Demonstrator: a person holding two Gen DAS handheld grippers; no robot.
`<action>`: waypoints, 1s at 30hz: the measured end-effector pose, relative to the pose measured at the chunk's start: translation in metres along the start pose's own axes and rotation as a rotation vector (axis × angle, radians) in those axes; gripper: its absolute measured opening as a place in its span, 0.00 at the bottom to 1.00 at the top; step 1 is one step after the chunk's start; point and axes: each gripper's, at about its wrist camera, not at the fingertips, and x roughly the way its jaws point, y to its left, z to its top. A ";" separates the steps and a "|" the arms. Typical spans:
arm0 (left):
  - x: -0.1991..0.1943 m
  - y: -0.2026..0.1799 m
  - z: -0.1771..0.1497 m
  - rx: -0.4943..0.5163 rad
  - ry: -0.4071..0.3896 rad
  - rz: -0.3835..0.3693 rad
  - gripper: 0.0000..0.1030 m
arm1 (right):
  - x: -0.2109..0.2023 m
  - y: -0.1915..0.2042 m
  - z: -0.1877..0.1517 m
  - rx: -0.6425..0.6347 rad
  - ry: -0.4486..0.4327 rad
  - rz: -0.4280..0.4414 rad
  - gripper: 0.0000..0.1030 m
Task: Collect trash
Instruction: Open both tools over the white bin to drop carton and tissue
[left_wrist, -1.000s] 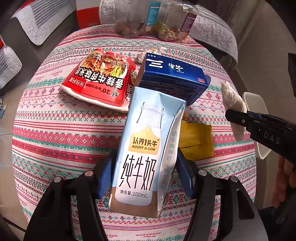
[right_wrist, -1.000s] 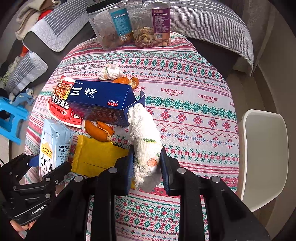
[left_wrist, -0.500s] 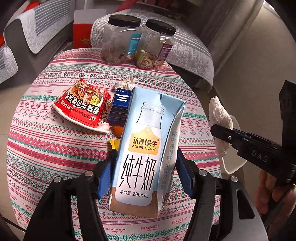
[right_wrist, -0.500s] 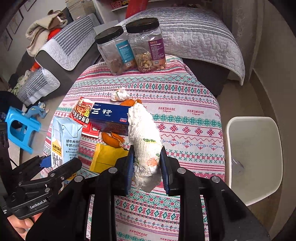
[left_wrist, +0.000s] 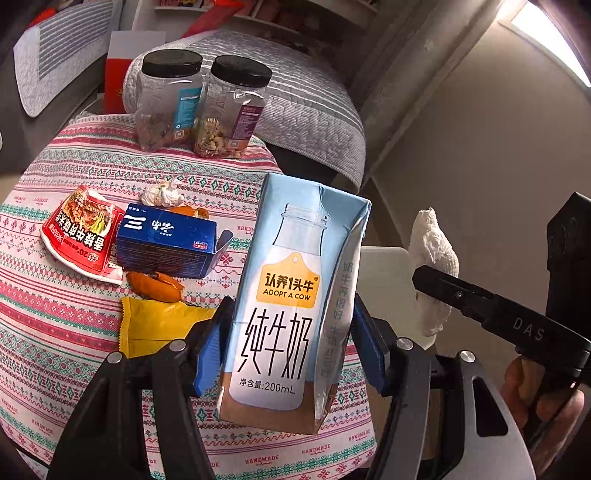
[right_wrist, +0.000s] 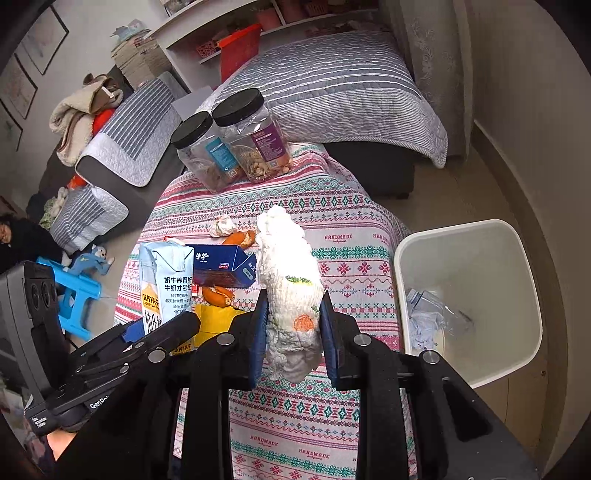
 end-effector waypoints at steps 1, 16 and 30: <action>0.003 -0.007 0.002 -0.002 -0.005 -0.014 0.59 | -0.004 -0.006 0.001 0.010 -0.005 -0.004 0.24; 0.116 -0.111 -0.019 -0.095 0.093 -0.229 0.59 | -0.057 -0.134 0.003 0.150 -0.033 -0.211 0.25; 0.156 -0.116 -0.021 -0.119 0.149 -0.200 0.63 | -0.048 -0.154 0.007 0.182 -0.009 -0.262 0.50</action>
